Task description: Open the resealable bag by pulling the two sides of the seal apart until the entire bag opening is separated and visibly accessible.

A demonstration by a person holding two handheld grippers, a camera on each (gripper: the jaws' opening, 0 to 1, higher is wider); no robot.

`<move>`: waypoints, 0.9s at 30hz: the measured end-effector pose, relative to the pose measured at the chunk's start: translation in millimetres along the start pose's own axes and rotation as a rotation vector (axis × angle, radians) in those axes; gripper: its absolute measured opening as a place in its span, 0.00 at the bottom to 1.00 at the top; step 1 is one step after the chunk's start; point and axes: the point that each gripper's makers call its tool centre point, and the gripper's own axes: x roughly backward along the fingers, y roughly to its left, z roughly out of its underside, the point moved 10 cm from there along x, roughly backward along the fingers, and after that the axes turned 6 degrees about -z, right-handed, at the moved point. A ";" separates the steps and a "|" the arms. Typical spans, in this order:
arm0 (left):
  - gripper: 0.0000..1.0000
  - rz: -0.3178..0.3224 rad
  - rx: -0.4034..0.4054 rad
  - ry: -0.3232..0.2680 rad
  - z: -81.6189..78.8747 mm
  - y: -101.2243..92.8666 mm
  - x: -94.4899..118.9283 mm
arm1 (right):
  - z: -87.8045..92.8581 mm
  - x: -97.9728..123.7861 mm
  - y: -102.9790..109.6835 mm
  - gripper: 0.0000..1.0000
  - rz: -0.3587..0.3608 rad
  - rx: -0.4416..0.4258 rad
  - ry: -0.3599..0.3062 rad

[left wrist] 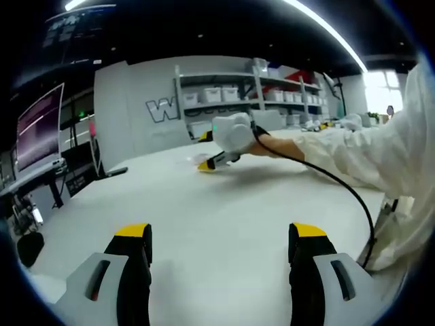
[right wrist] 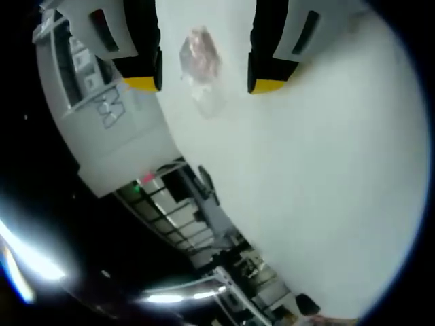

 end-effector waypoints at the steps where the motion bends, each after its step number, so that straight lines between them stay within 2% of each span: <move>1: 0.82 -0.001 0.002 0.001 0.5 0.5 0.1 | -0.4 -0.7 0.0 0.49 -0.002 -0.004 -0.003; 17: 0.82 0.005 0.003 0.005 1.9 0.5 -1.1 | -2.7 -10.4 0.6 0.48 -0.008 -0.009 -0.005; 27: 0.82 0.004 0.005 0.004 1.7 0.3 -2.1 | 0.6 -22.4 -1.5 0.43 -0.006 -0.037 -0.005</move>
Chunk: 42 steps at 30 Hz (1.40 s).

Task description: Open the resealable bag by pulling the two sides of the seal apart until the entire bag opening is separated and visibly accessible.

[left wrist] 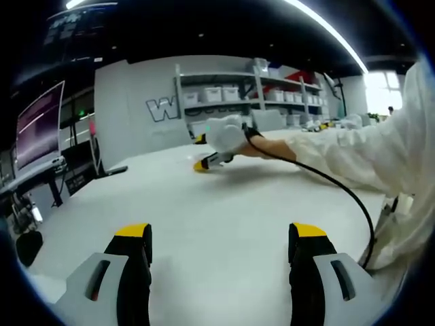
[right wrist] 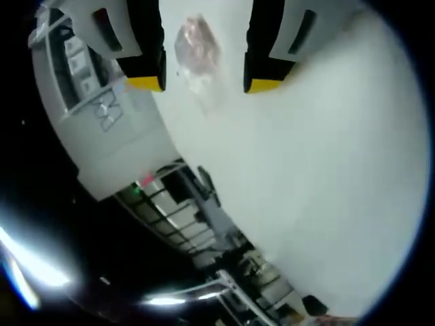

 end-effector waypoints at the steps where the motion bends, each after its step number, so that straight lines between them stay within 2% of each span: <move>1: 0.82 0.001 0.000 0.000 0.0 -0.3 0.1 | 0.5 -0.8 -0.2 0.43 0.002 -0.004 0.001; 6: 0.82 -0.001 0.003 0.000 -0.1 0.3 0.7 | 3.4 -5.1 -2.4 0.41 0.009 -0.036 0.000; 27: 0.82 -0.010 0.011 0.004 4.2 6.0 0.2 | 4.4 -21.1 -2.9 0.30 0.009 -0.063 -0.025; 33: 0.82 -0.009 0.013 0.004 5.4 6.5 -0.1 | 6.9 -26.2 -2.0 0.24 0.010 -0.141 -0.057; 42: 0.82 -0.014 0.016 0.003 5.4 7.8 1.1 | 8.1 -28.8 1.4 0.15 0.009 -0.173 -0.067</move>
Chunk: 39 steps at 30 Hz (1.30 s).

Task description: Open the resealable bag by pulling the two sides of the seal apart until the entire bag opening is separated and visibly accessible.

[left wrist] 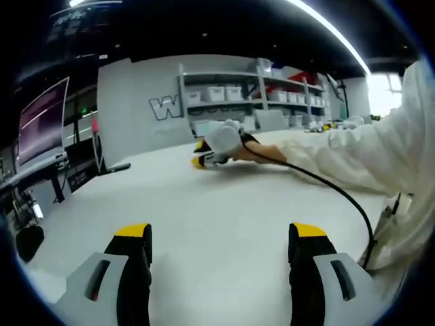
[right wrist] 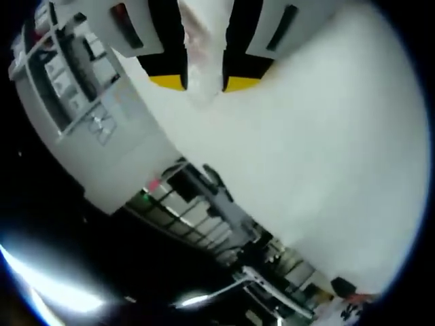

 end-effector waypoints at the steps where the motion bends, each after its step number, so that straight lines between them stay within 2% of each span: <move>1: 0.82 0.000 0.000 0.000 -0.1 -0.3 0.1 | 0.4 0.0 0.7 0.13 -0.002 -0.009 -0.002; 6: 0.82 0.002 -0.003 0.003 -0.5 -1.9 1.4 | 1.4 -0.7 4.6 0.01 -0.024 -0.039 0.010; 15: 0.82 -0.009 -0.006 -0.003 -4.0 -1.2 4.3 | 2.0 3.0 4.1 0.00 -0.042 -0.075 0.017; 20: 0.82 -0.004 -0.016 -0.002 -5.4 -4.9 4.7 | -1.1 11.7 -9.9 0.00 0.028 -0.152 -0.027; 28: 0.82 0.001 -0.025 -0.009 -9.0 -9.1 3.4 | -11.5 27.0 -32.7 0.00 0.081 -0.186 -0.068; 39: 0.82 0.007 -0.037 -0.018 -12.4 -13.7 9.1 | -33.0 48.2 -53.1 0.00 0.112 -0.196 -0.110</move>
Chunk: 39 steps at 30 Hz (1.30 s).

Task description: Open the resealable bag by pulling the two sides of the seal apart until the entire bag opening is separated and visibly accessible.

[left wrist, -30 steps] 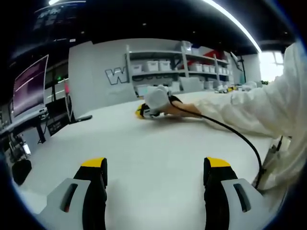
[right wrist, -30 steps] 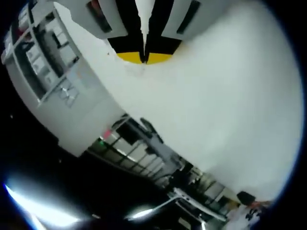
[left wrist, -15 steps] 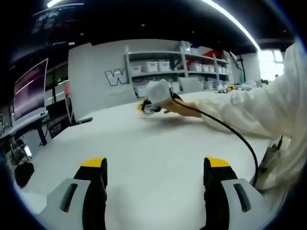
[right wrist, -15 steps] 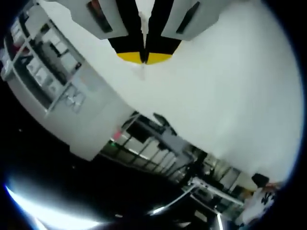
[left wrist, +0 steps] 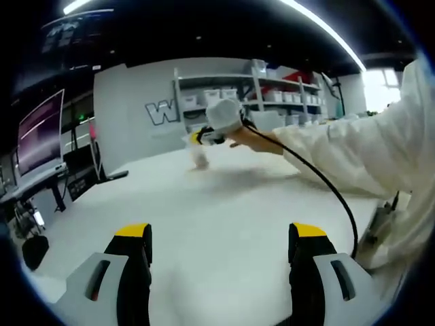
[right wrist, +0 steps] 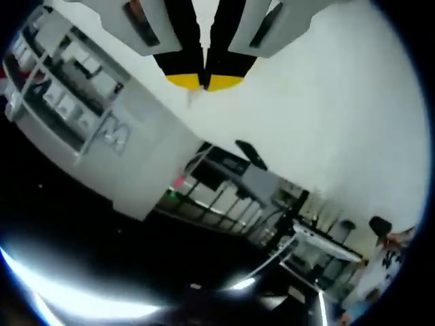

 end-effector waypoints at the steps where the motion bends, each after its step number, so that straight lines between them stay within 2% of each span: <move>1: 0.82 -0.001 -0.001 0.000 -0.2 -0.3 1.0 | -1.8 1.1 -1.4 0.00 0.003 0.003 -0.002; 16: 0.82 0.009 -0.015 -0.012 -7.1 -8.8 8.9 | -17.4 25.5 -10.4 0.00 -0.003 -0.036 -0.034; 31: 0.82 0.010 -0.031 -0.029 -15.1 -18.8 15.5 | -27.2 52.0 -19.8 0.00 -0.005 -0.009 -0.037; 39: 0.82 0.014 -0.031 -0.035 -15.9 -21.3 19.0 | -26.2 61.5 -20.6 0.00 -0.006 -0.008 -0.030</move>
